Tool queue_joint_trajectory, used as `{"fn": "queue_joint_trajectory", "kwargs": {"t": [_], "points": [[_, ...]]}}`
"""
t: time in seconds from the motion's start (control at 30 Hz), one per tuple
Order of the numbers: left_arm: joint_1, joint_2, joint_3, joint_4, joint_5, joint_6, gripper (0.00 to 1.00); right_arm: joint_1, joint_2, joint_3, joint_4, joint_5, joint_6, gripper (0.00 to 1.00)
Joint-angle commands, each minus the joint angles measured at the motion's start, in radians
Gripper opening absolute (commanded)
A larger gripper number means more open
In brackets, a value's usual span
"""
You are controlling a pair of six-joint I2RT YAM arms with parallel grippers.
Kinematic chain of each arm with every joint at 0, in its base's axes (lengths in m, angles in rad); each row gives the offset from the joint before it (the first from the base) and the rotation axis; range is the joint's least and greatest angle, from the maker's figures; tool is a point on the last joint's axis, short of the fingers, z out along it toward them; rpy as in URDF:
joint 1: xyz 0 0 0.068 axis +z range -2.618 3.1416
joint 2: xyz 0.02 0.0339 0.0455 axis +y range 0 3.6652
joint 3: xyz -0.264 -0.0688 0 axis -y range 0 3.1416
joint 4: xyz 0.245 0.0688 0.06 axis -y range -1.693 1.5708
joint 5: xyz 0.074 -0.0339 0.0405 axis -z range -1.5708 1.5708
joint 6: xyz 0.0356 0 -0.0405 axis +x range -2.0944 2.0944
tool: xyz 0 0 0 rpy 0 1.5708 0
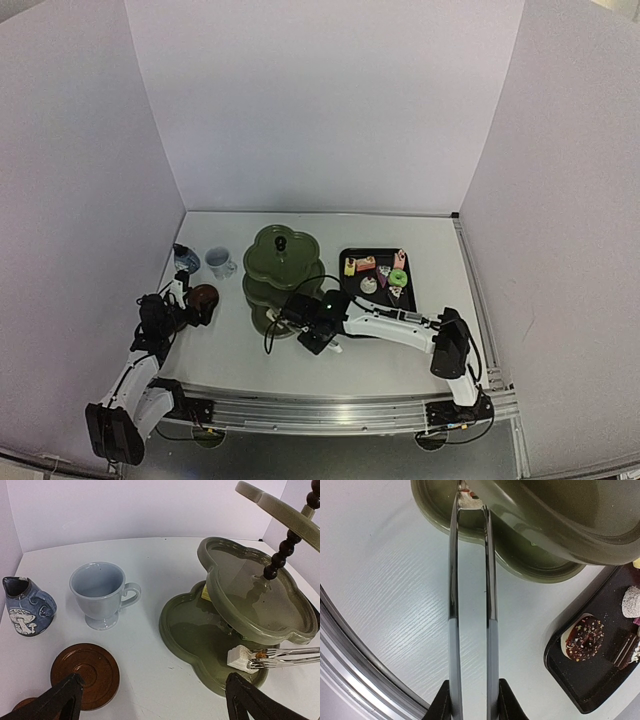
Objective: Serve the afternoon tea
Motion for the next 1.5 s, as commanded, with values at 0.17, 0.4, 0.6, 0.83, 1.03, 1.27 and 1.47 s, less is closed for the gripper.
{"fn": "queue_joint_trajectory", "kwargs": {"t": [0.17,0.4,0.6,0.83,1.03,1.27,1.47], "points": [[0.005,-0.004,0.001,0.019,-0.002,0.004,0.99,0.006,-0.015,0.090,-0.081,0.017,-0.018,0.00],[0.005,-0.001,-0.002,0.019,-0.002,0.007,1.00,0.005,0.023,0.106,-0.124,0.002,-0.028,0.01],[0.005,0.000,-0.001,0.020,-0.001,0.007,0.99,0.005,0.055,0.145,-0.144,-0.010,-0.028,0.25],[0.005,0.004,-0.001,0.018,-0.002,0.010,0.99,0.006,0.044,0.151,-0.156,-0.002,-0.012,0.35],[0.005,0.006,0.000,0.017,0.000,0.010,0.99,0.004,-0.002,0.155,-0.156,-0.011,0.013,0.36],[0.005,0.009,0.001,0.019,0.002,0.012,1.00,0.000,-0.115,0.050,-0.156,-0.073,0.039,0.36],[0.005,0.013,0.001,0.019,0.004,0.013,1.00,-0.012,-0.215,-0.028,-0.156,-0.129,0.076,0.34]]}}
